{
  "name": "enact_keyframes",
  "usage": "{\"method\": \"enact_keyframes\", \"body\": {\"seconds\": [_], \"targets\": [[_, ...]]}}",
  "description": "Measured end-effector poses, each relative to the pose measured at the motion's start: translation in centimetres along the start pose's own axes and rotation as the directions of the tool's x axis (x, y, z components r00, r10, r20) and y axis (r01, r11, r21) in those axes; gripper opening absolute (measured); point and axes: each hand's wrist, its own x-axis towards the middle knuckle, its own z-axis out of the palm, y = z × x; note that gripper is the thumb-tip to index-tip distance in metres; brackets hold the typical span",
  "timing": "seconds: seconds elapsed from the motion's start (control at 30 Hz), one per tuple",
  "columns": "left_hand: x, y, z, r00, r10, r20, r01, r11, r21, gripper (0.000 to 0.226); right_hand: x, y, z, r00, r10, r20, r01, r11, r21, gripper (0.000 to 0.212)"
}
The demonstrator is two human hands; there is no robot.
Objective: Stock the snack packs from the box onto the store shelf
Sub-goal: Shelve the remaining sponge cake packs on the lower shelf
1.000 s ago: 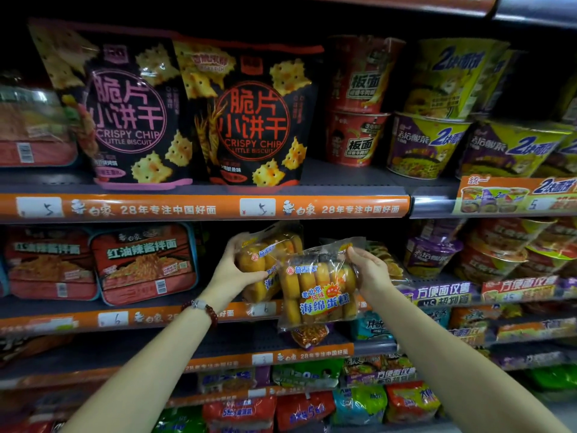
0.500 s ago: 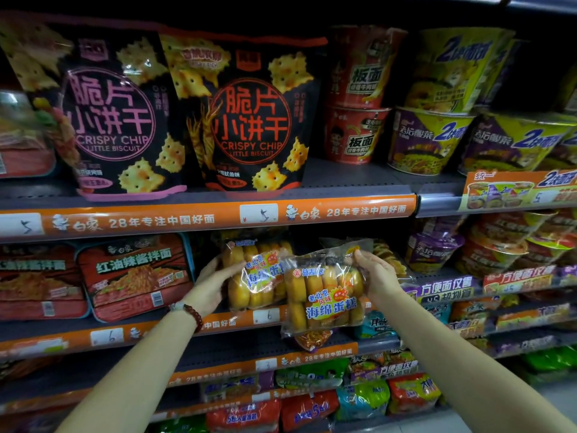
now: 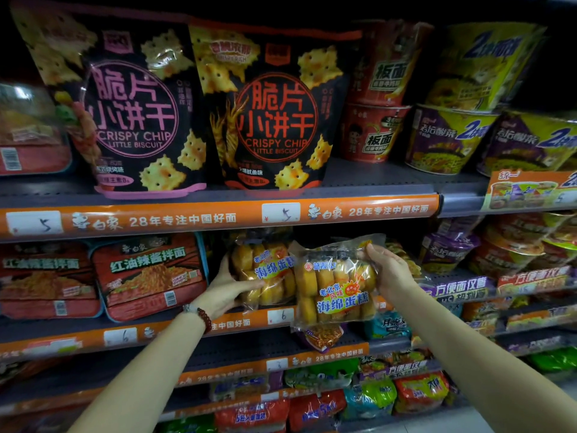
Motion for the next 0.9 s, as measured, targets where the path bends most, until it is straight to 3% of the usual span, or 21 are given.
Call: {"method": "enact_keyframes", "body": {"seconds": [0.2, 0.27, 0.37, 0.47, 0.67, 0.9], "targets": [[-0.6, -1.3, 0.1, 0.964, 0.175, -0.199, -0.134, 0.97, 0.202, 0.114, -0.3, 0.5, -0.3, 1.0, -0.003, -0.005, 0.003, 1.0, -0.003, 0.008], [-1.0, -1.4, 0.0, 0.968, 0.214, -0.13, -0.173, 0.948, 0.266, 0.109, -0.4, 0.7, -0.3, 1.0, -0.005, 0.002, 0.005, 1.0, -0.015, 0.011], [-1.4, -1.3, -0.5, 0.983, 0.186, -0.007, -0.167, 0.9, 0.403, 0.124, -0.6, 1.0, -0.1, 1.0, -0.001, 0.004, 0.001, 1.0, -0.027, 0.018], [-1.7, -0.4, -1.1, 0.99, 0.133, 0.047, -0.14, 0.871, 0.471, 0.119, -0.7, 1.0, 0.3, 1.0, 0.007, 0.001, -0.007, 0.999, -0.034, 0.021], [-0.8, 0.9, -2.7, 0.996, 0.091, 0.0, -0.075, 0.829, 0.554, 0.082, -0.6, 0.6, 2.0, 1.0, -0.012, 0.011, 0.012, 1.0, -0.025, 0.006], [-2.0, -1.2, -3.8, 0.993, 0.1, 0.056, -0.115, 0.844, 0.524, 0.079, -0.3, 1.2, 3.0, 1.0, 0.006, -0.001, -0.006, 1.0, -0.017, 0.008]]}}
